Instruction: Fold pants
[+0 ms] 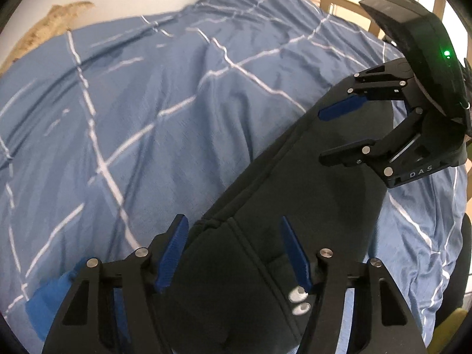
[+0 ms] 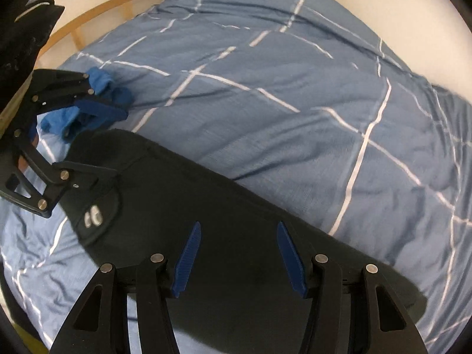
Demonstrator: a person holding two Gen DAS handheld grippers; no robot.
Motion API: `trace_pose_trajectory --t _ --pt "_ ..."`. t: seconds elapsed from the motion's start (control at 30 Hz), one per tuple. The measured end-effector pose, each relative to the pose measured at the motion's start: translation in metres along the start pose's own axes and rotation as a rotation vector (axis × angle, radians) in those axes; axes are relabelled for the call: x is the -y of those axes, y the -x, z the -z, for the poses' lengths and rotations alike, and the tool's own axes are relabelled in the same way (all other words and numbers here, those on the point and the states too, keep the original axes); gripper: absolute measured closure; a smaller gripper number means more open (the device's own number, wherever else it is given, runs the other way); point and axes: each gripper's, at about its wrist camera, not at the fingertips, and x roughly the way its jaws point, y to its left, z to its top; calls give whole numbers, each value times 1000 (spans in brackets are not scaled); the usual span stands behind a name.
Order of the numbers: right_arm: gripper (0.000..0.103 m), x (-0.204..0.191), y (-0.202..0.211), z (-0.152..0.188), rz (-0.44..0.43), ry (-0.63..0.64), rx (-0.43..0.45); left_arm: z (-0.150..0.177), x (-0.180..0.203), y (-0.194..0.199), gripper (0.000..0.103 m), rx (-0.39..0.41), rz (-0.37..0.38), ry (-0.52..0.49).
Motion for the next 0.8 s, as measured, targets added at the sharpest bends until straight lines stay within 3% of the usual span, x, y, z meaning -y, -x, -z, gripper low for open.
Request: trace_pose_trajectory --t 0.23,0.3,0.4,0.6,0.8 --pt "48 7 -10 11 18 -18 -4 -6 0 -33 44 -84 56 -15" --pt "48 11 -11 12 16 -33 3 -7 -1 -38 73 -96 37 -5" --pt "48 15 -12 15 28 -59 16 -5 0 -37 84 -98 46 28" --pt "48 21 -9 18 35 -77 43 -2 17 -24 87 -60 -59 -22" --pt "48 25 -11 11 81 -69 35 -12 -7 -12 87 -31 -56 113"
